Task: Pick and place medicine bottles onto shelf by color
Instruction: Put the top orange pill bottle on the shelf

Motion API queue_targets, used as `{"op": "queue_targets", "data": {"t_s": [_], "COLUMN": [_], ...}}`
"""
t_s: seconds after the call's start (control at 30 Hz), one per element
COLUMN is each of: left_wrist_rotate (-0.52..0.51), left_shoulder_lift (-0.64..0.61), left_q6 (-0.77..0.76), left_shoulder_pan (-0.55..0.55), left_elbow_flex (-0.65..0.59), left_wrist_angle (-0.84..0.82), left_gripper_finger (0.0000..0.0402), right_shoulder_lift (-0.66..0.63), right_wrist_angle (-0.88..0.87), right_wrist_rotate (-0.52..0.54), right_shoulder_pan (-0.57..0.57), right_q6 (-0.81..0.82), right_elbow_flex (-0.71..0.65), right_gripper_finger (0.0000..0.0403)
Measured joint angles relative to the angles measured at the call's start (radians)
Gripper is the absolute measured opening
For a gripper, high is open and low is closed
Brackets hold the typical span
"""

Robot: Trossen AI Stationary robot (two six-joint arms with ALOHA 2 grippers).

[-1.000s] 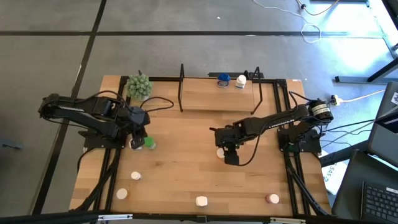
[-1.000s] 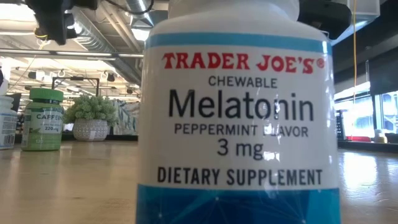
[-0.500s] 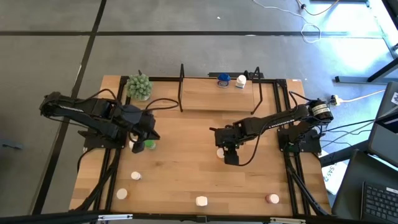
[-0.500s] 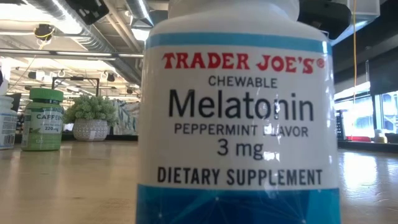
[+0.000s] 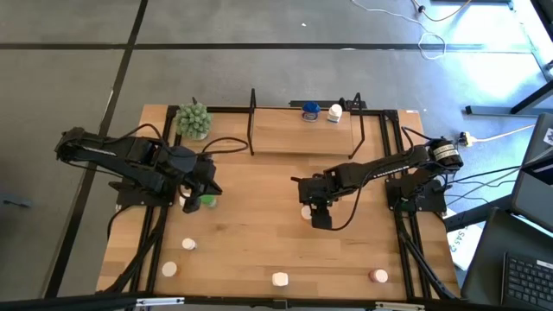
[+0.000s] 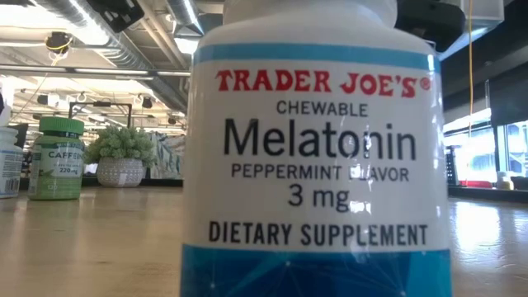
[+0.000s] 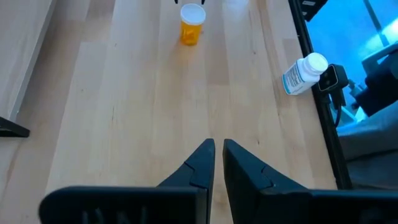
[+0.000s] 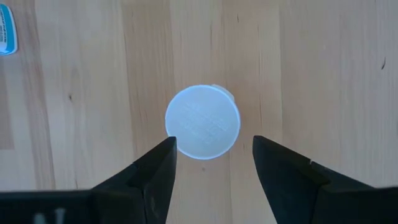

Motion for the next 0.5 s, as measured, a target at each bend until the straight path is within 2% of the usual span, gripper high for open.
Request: {"op": "queue_targets", "data": {"t_s": [0.5], "left_wrist_rotate": [0.000], "left_shoulder_lift": [0.000], "left_q6": [0.000], "left_shoulder_pan": [0.000], "left_elbow_flex": [0.000], "left_wrist_angle": [0.000], "left_gripper_finger": [0.0027], "right_shoulder_lift": [0.000], "right_wrist_angle": [0.005], "right_wrist_rotate": [-0.018], "right_shoulder_pan": [0.000], "right_q6": [0.026], "right_elbow_flex": [0.000], "right_gripper_finger": [0.0214]}}
